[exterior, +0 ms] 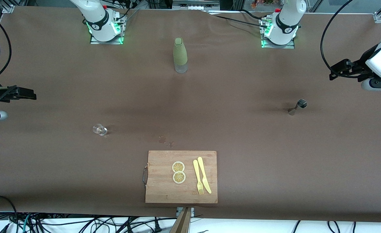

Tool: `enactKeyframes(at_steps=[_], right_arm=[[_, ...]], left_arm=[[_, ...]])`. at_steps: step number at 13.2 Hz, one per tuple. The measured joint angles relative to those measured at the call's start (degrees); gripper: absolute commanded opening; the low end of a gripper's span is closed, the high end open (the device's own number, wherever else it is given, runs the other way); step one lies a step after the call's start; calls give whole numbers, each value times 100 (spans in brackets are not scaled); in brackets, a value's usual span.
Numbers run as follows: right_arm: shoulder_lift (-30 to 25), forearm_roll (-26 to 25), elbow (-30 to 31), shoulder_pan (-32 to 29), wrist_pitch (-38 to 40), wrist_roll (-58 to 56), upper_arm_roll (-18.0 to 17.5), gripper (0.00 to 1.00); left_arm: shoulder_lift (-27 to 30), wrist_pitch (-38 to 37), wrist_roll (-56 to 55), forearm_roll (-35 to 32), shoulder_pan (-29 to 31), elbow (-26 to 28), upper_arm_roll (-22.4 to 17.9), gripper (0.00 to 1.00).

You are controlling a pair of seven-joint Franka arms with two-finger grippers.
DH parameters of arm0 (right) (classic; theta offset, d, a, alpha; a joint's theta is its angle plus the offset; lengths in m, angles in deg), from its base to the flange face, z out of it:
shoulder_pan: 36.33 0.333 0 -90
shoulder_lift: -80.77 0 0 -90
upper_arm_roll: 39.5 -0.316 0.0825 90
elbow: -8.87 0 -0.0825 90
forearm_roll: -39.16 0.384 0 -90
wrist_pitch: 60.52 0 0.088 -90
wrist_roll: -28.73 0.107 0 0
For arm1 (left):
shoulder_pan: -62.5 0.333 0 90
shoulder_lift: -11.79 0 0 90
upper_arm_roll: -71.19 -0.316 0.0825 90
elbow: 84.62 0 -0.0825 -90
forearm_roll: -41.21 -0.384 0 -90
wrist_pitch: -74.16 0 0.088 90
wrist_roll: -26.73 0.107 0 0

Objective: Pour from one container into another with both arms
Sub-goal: 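Reach the right gripper toward the clear glass measuring cup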

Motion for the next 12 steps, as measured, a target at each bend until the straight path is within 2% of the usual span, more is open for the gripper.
enactKeyframes(at_steps=[3,6,9,12], right_arm=[[163,201,55,-152,-482,-1420,13,100],[402,998,165,-386,-931,-2947,23,100],[922,1960,212,-670,-1292,-4241,35,100],[1324,2504,215,-686,-1459,-5013,23,100]], left_arm=[[-6,-5,0,0,8,1,-5,100],[-10,-7,0,0,13,2,-9,100],[-11,-11,0,0,14,4,-10,100],[-11,-44,0,0,14,4,-10,100]])
